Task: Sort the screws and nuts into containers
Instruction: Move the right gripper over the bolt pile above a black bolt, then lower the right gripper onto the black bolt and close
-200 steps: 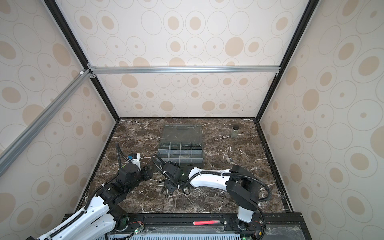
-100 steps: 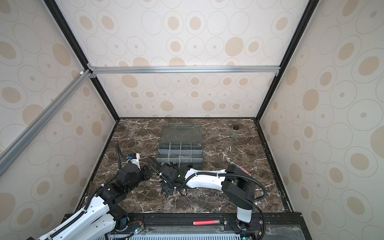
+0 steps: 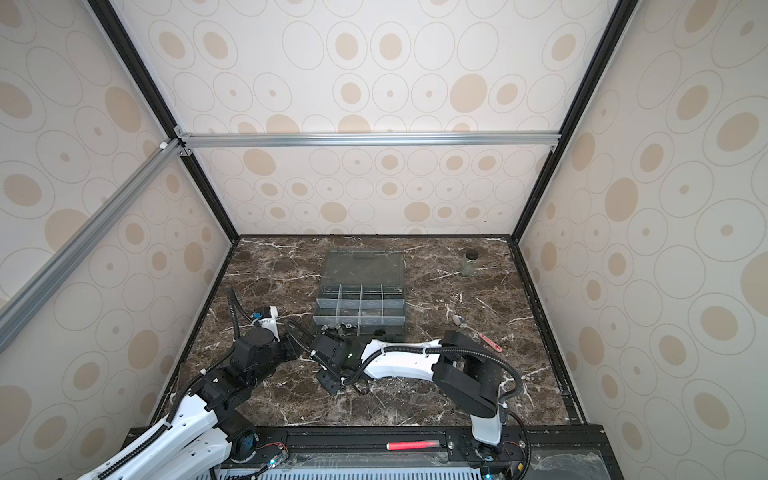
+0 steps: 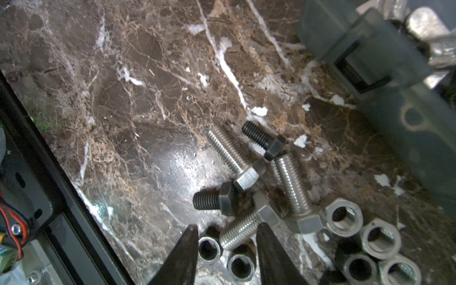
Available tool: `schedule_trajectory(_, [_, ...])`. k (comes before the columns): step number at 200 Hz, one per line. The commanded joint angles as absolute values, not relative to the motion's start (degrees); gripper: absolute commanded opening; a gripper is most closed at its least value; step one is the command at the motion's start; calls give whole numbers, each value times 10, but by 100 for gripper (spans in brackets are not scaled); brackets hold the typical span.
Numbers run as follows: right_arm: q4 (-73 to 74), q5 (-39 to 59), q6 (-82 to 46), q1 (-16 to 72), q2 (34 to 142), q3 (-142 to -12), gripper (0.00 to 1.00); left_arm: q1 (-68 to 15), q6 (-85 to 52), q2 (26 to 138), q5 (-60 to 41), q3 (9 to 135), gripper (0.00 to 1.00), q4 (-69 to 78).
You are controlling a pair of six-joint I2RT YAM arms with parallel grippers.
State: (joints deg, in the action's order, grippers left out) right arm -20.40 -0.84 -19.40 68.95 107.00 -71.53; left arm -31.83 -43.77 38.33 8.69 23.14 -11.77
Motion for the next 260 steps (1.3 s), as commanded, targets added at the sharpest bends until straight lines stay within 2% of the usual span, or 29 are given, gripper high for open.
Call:
schedule_trajectory(1, [-217,-7,-181,696,1083,-732,44,-312,-452,376,91,227,53,-129])
schedule_trajectory(260, [-213,8,-172,708,1133,-770,46,-298,-464,360,101,227,54,-158])
